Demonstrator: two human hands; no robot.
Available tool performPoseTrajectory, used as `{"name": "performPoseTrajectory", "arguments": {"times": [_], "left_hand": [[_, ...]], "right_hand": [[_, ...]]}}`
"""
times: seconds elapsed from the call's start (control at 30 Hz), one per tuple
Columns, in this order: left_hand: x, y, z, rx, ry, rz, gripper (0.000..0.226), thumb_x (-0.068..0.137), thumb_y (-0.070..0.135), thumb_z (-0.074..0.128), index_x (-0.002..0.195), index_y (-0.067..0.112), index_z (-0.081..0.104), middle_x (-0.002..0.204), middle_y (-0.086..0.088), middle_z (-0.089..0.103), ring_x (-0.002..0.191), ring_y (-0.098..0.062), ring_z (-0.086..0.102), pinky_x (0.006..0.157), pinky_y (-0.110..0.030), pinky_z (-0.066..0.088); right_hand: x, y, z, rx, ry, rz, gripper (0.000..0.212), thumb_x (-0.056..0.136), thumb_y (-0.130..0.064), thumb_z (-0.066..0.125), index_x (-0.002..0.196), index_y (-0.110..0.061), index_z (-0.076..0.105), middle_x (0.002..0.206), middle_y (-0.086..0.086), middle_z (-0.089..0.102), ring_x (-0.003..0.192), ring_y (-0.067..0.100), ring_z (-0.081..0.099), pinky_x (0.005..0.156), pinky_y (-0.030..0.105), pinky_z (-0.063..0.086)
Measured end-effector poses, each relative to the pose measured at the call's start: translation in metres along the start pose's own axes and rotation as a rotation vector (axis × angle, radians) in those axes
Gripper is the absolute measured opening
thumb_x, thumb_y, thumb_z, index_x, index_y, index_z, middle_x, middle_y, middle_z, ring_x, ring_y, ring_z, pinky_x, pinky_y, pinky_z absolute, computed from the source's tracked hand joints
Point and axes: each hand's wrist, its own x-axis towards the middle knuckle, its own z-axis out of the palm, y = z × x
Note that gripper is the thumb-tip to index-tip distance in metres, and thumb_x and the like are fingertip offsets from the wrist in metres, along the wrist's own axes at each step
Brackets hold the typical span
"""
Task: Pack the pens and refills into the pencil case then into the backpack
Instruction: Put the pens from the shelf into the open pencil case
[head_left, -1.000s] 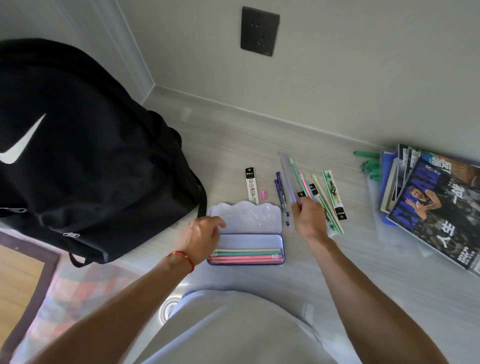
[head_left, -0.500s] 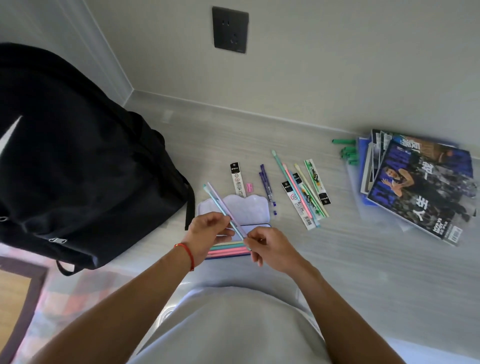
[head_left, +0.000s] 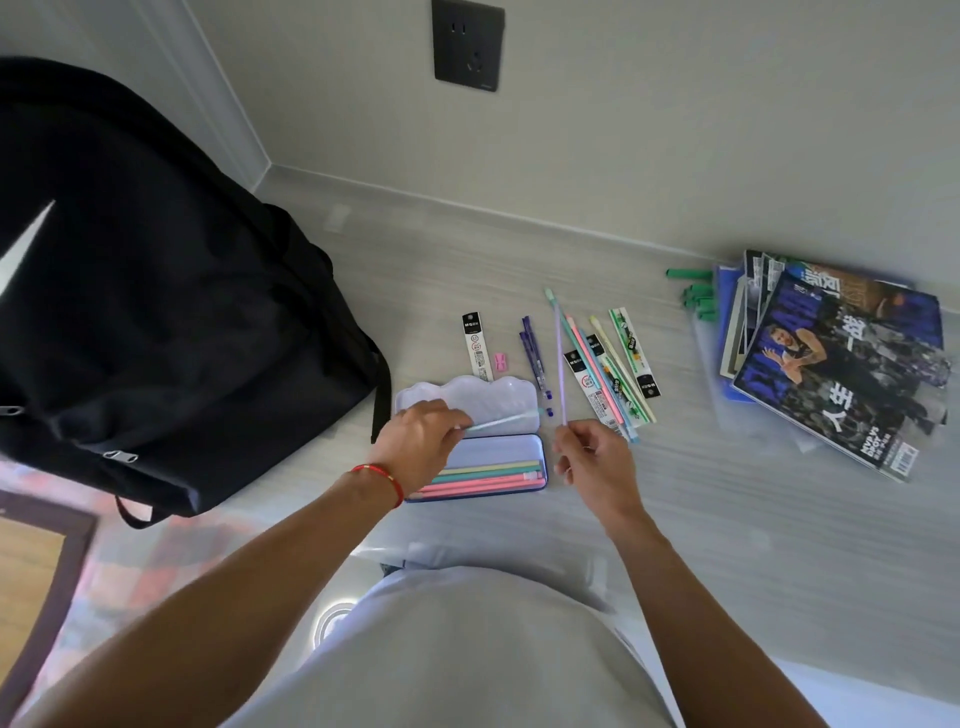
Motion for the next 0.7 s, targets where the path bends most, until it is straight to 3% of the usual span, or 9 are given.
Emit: {"name": "performPoseTrajectory", "arguments": {"times": [0.1,0.2,0.33,0.47,0.7], "left_hand": [[-0.005,-0.001,0.012,0.205,-0.082,0.071,0.017,0.086,0.009,0.067,0.098,0.018,0.075,0.087,-0.009,0.067,0.074,-0.034,0.063,0.064,-0.039,0.055],[-0.003,-0.001,0.023,0.306,-0.142,0.106,0.032,0.068,-0.005,0.075,0.090,0.018,0.076,0.082,-0.007,0.063,0.071,-0.031,0.062,0.057,-0.037,0.054],[-0.005,0.004,0.031,0.434,-0.205,0.096,0.035,0.059,-0.007,0.079,0.086,0.015,0.077,0.082,-0.008,0.063,0.073,-0.028,0.062,0.060,-0.036,0.057],[-0.010,0.000,0.038,0.464,-0.226,0.062,0.035,0.053,-0.004,0.084,0.081,0.015,0.077,0.079,-0.006,0.064,0.071,-0.025,0.061,0.057,-0.035,0.057],[-0.010,-0.003,0.041,0.391,-0.238,0.048,0.032,0.058,-0.004,0.082,0.079,0.018,0.075,0.074,-0.003,0.062,0.072,-0.025,0.058,0.059,-0.035,0.057]], "right_hand": [[-0.001,0.007,-0.008,0.007,0.046,0.028,0.012,0.095,-0.020,0.064,0.086,-0.014,0.069,0.073,0.006,0.072,0.054,0.016,0.064,0.058,0.038,0.053],[-0.005,0.012,-0.014,-0.014,0.037,0.018,0.011,0.094,-0.018,0.064,0.085,-0.014,0.068,0.075,0.005,0.072,0.054,0.016,0.063,0.057,0.034,0.049],[-0.008,0.016,-0.019,-0.059,0.034,0.018,0.012,0.095,-0.021,0.064,0.084,-0.018,0.068,0.074,0.005,0.071,0.057,0.018,0.064,0.057,0.034,0.050],[-0.011,0.017,-0.022,-0.142,0.017,-0.014,0.012,0.095,-0.024,0.064,0.084,-0.019,0.068,0.073,0.003,0.071,0.061,0.025,0.068,0.057,0.031,0.052],[-0.010,0.015,-0.020,-0.219,0.004,-0.048,0.010,0.095,-0.024,0.065,0.086,-0.020,0.069,0.070,-0.002,0.070,0.053,0.008,0.063,0.061,0.026,0.054]]}}
